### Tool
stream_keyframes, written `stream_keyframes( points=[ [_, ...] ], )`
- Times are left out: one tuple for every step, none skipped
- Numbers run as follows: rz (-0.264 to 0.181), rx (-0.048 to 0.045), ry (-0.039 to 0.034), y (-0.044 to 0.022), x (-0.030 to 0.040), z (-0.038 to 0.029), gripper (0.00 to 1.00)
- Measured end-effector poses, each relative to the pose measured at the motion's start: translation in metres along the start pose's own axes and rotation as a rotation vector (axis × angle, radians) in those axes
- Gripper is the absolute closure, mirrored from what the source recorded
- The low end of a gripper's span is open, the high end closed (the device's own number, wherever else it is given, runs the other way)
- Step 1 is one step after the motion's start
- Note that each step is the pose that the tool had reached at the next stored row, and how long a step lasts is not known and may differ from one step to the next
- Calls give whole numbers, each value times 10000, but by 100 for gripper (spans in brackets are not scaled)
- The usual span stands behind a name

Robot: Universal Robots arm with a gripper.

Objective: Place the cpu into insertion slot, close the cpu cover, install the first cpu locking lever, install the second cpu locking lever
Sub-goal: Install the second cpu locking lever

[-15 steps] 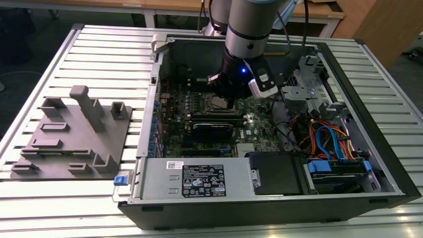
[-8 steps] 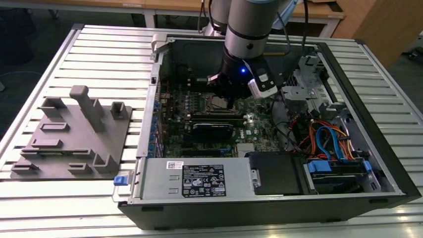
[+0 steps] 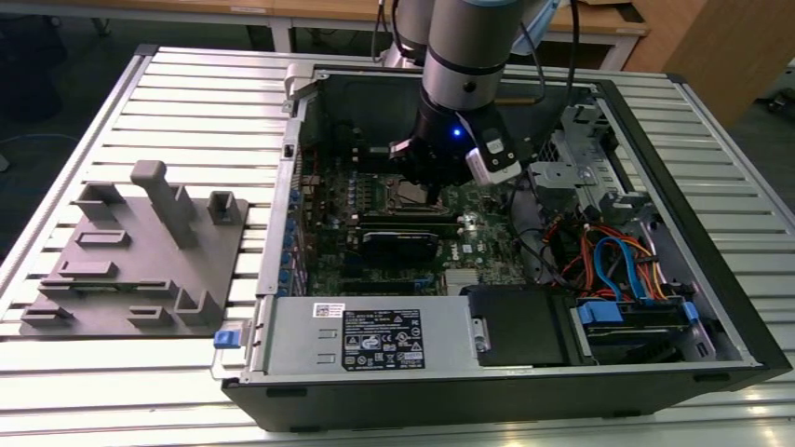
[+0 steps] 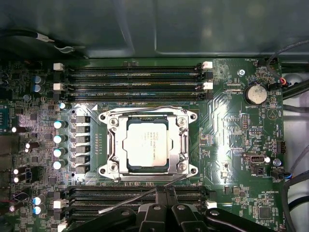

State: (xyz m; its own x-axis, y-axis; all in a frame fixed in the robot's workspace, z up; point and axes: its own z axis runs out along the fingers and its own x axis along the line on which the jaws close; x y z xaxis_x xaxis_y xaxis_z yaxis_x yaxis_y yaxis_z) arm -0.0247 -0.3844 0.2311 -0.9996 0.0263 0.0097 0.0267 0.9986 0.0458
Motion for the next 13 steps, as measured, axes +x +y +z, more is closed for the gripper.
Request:
stream_keyframes(
  points=[
    [-1,0,0,0,0,0,90],
    [-1,1,0,0,0,0,90],
    [0,0,0,0,0,0,90],
    [-1,0,0,0,0,0,90],
    [-1,0,0,0,0,0,90],
    [-1,1,0,0,1,0,90],
    [1,2,13,0,1,0,90],
    [3,-1,62,0,1,0,90],
    [6,-6,138,-1,0,1,90],
    [9,-7,206,0,-1,0,90],
    [11,-6,252,0,-2,0,90],
    [12,-6,254,0,-1,0,90],
    [12,-7,256,0,-1,0,90]
  ],
)
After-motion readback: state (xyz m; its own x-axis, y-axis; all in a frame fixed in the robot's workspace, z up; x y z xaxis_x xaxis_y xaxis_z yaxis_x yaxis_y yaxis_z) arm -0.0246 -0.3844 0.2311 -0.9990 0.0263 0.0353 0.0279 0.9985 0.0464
